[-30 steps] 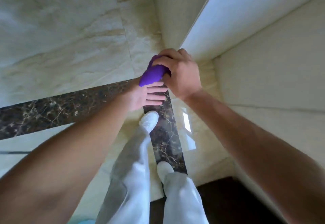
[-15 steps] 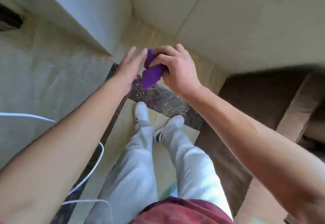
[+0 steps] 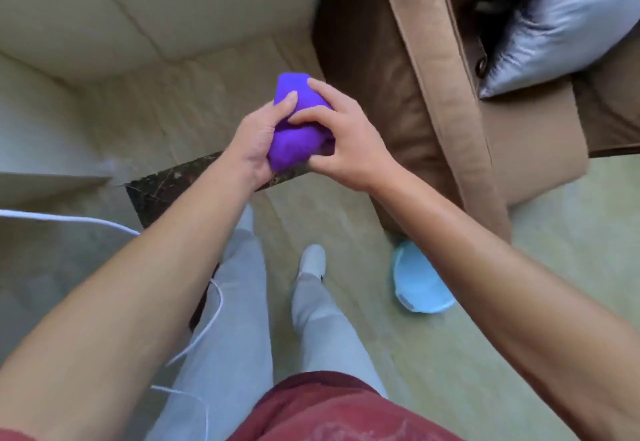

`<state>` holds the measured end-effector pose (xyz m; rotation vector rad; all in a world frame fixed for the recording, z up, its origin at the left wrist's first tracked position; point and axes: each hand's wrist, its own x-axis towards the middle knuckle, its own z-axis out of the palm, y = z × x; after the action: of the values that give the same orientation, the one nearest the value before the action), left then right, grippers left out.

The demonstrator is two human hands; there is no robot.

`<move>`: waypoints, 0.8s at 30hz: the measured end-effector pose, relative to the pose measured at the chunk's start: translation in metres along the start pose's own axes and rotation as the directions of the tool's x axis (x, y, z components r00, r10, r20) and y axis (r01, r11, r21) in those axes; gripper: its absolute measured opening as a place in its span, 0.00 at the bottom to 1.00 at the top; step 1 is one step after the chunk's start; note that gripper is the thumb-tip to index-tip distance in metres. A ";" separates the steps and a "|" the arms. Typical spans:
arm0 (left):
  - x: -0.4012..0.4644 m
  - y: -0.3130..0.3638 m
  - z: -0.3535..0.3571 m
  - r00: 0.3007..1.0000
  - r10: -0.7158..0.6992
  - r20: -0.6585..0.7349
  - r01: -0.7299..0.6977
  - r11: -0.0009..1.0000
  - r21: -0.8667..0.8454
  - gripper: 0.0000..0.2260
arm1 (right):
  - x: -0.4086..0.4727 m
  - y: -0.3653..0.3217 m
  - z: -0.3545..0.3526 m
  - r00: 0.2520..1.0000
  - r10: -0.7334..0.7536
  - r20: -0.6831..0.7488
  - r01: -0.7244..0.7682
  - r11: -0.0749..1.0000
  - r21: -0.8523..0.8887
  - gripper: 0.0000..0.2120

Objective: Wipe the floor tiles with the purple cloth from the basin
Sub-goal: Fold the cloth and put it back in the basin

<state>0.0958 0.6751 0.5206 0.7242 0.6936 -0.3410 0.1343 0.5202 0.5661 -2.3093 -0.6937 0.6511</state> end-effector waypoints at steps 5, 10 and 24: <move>-0.024 -0.063 0.058 0.978 -0.147 0.149 0.104 0.960 0.260 0.14 | -0.100 0.041 -0.026 0.784 0.595 -0.179 -0.202 0.516 0.832 0.19; -0.052 -0.105 0.096 0.812 -0.451 0.370 0.275 0.855 0.439 0.19 | -0.190 0.079 -0.007 0.591 0.797 0.120 -0.126 -0.056 0.990 0.24; -0.087 -0.383 0.224 0.973 -0.210 0.097 -0.019 0.343 0.939 0.29 | -0.442 0.194 0.027 0.317 0.919 0.235 0.609 -0.387 0.692 0.25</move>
<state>-0.0596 0.2510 0.5144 1.7610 0.2620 -0.9706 -0.1488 0.1297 0.5328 -0.3804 1.1869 -0.1500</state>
